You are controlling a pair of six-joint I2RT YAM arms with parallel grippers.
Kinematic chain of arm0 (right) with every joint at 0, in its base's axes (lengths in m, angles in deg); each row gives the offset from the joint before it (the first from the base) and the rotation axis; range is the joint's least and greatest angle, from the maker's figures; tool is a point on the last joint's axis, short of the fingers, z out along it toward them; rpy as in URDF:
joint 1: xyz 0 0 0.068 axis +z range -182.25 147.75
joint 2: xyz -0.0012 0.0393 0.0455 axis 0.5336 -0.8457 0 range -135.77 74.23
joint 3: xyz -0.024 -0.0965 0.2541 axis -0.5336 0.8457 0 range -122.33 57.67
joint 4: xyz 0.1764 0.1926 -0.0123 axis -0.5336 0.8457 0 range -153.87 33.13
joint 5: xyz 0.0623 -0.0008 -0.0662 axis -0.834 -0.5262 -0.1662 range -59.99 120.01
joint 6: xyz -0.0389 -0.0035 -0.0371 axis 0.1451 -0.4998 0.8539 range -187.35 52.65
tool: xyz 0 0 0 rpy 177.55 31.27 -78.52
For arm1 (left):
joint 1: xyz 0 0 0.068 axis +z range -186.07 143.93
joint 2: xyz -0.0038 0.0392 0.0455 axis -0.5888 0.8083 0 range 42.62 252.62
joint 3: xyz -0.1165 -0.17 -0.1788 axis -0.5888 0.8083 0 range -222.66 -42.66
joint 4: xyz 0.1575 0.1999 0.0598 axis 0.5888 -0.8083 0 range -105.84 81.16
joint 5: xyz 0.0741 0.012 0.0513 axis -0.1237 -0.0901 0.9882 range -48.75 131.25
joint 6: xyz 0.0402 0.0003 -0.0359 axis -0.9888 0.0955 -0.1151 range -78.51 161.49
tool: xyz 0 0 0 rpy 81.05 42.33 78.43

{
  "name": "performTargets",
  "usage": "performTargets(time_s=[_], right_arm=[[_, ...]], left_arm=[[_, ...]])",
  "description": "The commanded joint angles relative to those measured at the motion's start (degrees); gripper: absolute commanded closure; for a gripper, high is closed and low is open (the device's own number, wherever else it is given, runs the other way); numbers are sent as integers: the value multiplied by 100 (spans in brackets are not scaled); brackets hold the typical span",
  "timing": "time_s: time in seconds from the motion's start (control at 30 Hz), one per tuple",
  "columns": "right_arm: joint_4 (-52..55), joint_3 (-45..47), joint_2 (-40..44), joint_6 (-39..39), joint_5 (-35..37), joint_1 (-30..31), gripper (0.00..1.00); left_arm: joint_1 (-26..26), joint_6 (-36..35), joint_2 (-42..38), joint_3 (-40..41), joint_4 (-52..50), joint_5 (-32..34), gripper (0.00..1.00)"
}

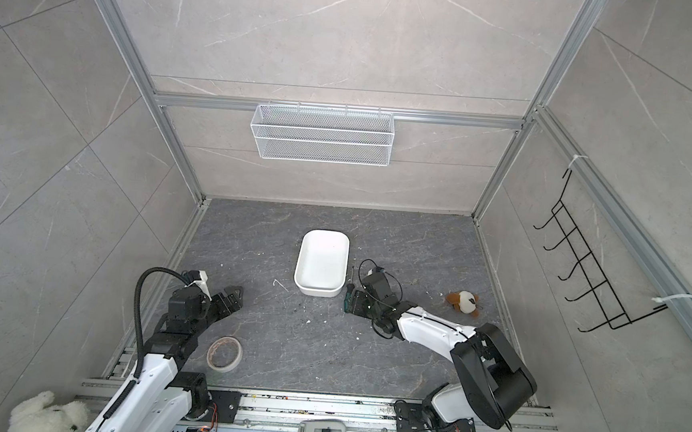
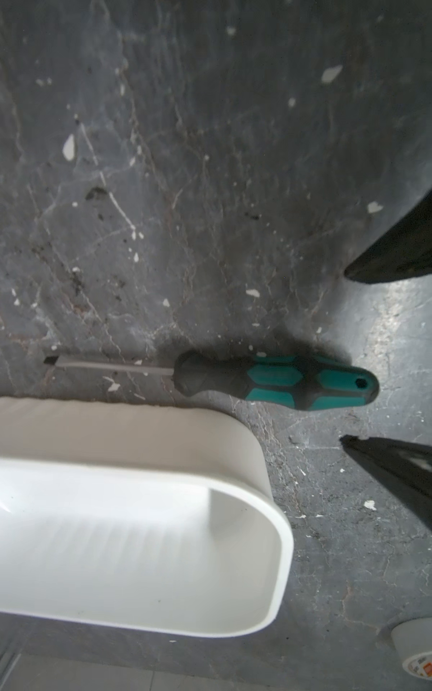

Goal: Put the screwdriver in the bin
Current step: Pick up the screwdriver from the center of the table.

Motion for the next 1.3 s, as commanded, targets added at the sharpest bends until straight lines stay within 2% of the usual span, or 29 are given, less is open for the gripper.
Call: performTargets(time_s=[0.0, 0.2, 0.3, 0.57, 0.8, 0.93, 1.07, 1.27], right_arm=[[300, -330, -210, 261, 386, 221, 33], [593, -715, -721, 415, 766, 512, 36], [617, -799, -952, 416, 815, 522, 40], [765, -1010, -1293, 498, 905, 521, 42], [728, -1054, -1439, 528, 918, 520, 48], [703, -1085, -1522, 533, 912, 523, 54], [711, -1112, -1522, 547, 914, 522, 72], [817, -1022, -1332, 535, 1066, 521, 84]], left_arm=[[0, 53, 69, -148, -51, 86, 0], [-1, 81, 141, -159, -32, 106, 0], [0, 76, 176, -177, -32, 102, 0], [-5, 85, 183, -175, -39, 107, 0], [0, 81, 193, -172, -26, 100, 0], [-5, 84, 186, -174, -32, 92, 0], [0, 118, 202, -211, -105, 182, 0], [-7, 343, 236, -327, -501, 638, 0]])
